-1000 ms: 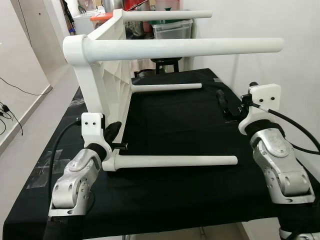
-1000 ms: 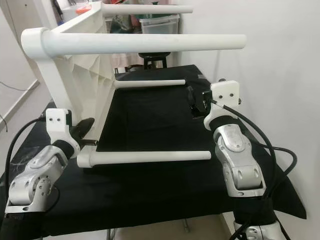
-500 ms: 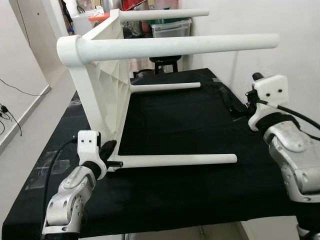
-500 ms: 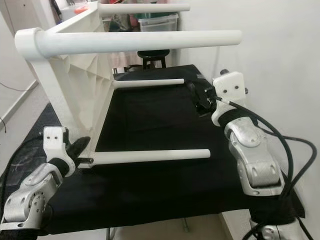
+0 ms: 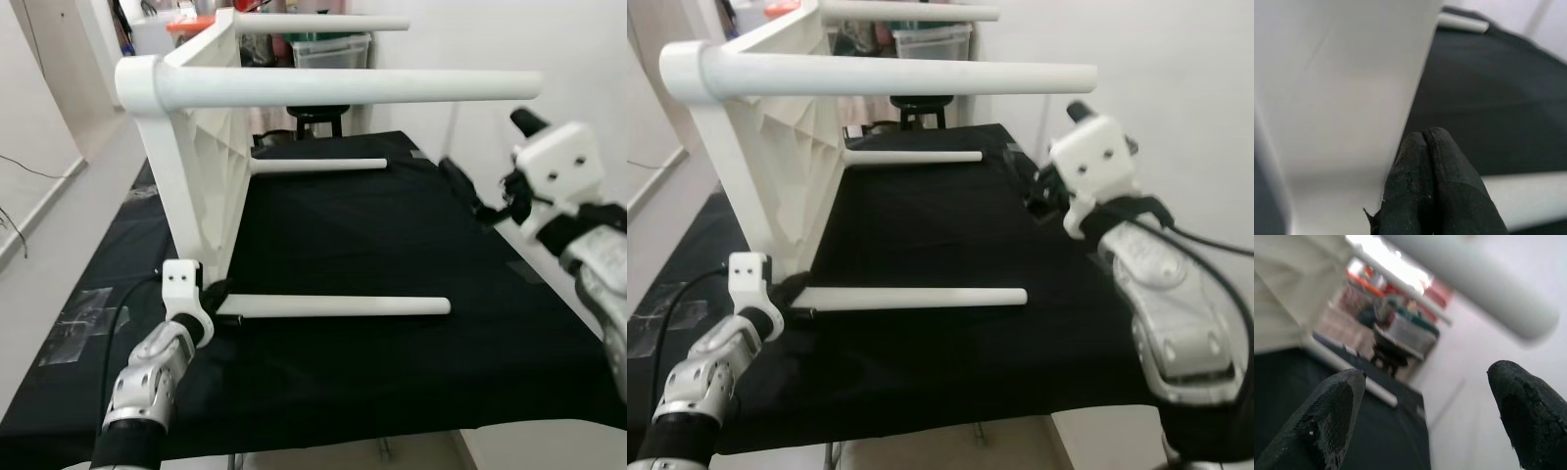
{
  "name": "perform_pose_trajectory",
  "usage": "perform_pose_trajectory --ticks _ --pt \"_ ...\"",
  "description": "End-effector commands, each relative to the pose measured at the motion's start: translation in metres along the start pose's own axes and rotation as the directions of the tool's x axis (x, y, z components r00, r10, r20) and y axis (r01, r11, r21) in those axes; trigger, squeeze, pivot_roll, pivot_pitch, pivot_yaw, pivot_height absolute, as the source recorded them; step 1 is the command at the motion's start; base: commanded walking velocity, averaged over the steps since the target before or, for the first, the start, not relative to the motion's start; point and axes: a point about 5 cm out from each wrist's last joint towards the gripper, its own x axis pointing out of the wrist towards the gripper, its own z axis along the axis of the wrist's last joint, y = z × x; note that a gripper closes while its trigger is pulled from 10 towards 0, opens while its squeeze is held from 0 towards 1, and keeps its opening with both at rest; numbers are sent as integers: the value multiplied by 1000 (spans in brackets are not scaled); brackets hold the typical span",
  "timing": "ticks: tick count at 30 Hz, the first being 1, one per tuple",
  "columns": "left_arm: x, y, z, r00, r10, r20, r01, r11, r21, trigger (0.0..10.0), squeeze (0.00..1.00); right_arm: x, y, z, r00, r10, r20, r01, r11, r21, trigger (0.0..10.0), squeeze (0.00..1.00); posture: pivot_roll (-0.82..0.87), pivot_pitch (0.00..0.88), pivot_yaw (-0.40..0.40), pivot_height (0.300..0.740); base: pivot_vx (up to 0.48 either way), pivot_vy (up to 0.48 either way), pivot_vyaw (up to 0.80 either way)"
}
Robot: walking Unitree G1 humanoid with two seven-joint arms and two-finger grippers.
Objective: Building children table
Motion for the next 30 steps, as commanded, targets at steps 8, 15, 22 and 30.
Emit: perform_pose_trajectory --ticks 8,15,22,30 --pt "15 -18 8 995 -76 64 77 997 -9 10000 0 10 -32 42 966 -166 196 209 952 -223 10000 0 -230 71 30 740 0 0 0" --pt "18 -18 7 994 -69 80 71 997 -20 10000 0 27 -4 68 948 71 311 41 939 -341 10000 0 -217 61 24 740 0 0 0" --pt "16 -11 7 995 -40 91 43 999 -29 10000 0 48 8 86 915 164 368 -5 918 -397 10000 0 -217 61 19 740 0 0 0" --pt "17 -11 5 994 -33 103 37 999 -33 10000 0 72 24 99 880 273 388 -66 881 -469 10000 0 -214 59 12 740 0 0 0"
